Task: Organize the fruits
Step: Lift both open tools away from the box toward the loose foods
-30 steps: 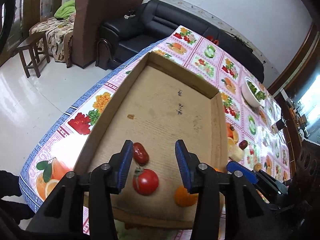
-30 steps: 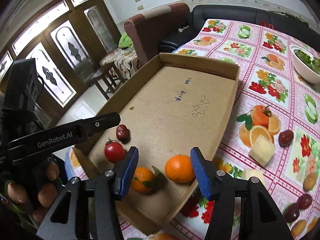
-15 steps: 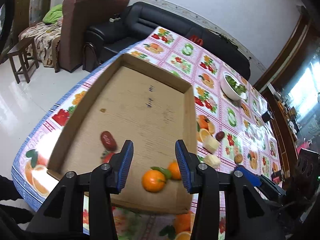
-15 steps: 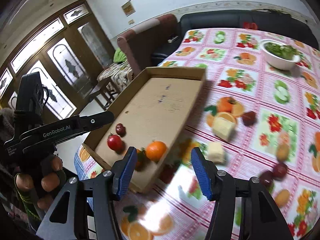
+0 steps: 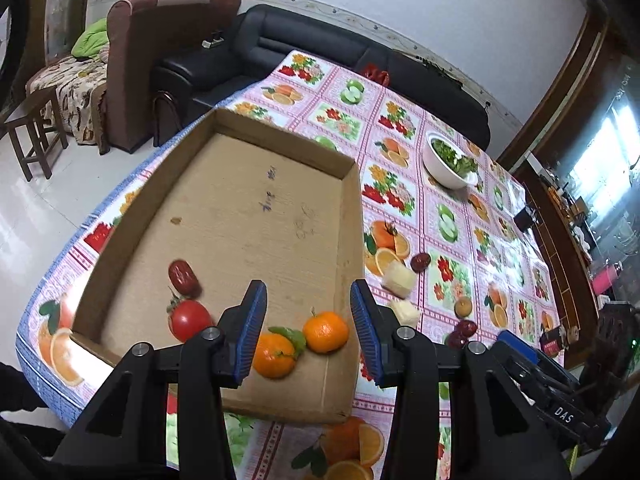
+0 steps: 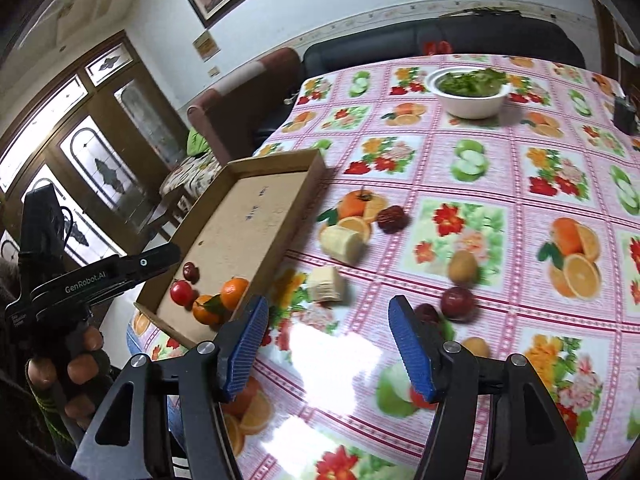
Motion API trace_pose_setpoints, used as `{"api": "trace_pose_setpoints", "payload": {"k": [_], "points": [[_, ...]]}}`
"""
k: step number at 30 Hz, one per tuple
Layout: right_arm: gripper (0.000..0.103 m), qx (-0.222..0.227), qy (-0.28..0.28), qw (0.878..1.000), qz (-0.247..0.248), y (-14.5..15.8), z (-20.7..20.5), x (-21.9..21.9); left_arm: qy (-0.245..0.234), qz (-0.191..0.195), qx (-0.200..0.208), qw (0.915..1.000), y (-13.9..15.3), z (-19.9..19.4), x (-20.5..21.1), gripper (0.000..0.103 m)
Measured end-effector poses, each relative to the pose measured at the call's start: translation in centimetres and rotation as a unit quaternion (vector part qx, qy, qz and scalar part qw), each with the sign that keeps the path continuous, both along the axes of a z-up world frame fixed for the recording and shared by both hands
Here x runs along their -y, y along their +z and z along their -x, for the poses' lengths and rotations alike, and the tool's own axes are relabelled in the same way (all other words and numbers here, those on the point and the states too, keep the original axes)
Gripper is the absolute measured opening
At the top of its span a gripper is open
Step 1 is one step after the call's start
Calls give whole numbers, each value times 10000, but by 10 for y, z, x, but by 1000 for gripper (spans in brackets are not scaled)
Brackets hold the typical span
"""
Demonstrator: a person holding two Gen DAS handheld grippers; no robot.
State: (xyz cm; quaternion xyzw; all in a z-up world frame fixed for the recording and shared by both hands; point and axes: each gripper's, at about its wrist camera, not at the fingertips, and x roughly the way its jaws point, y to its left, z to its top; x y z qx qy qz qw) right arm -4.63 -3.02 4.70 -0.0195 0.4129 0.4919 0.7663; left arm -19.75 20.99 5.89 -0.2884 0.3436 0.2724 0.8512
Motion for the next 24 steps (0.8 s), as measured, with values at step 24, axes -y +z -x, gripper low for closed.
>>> {"api": "trace_pose_setpoints", "payload": {"k": [24], "points": [[65,78,-1557,9877,123,-16,-45,132,-1548,299,-569,9858,-36,-60,120,41]]}}
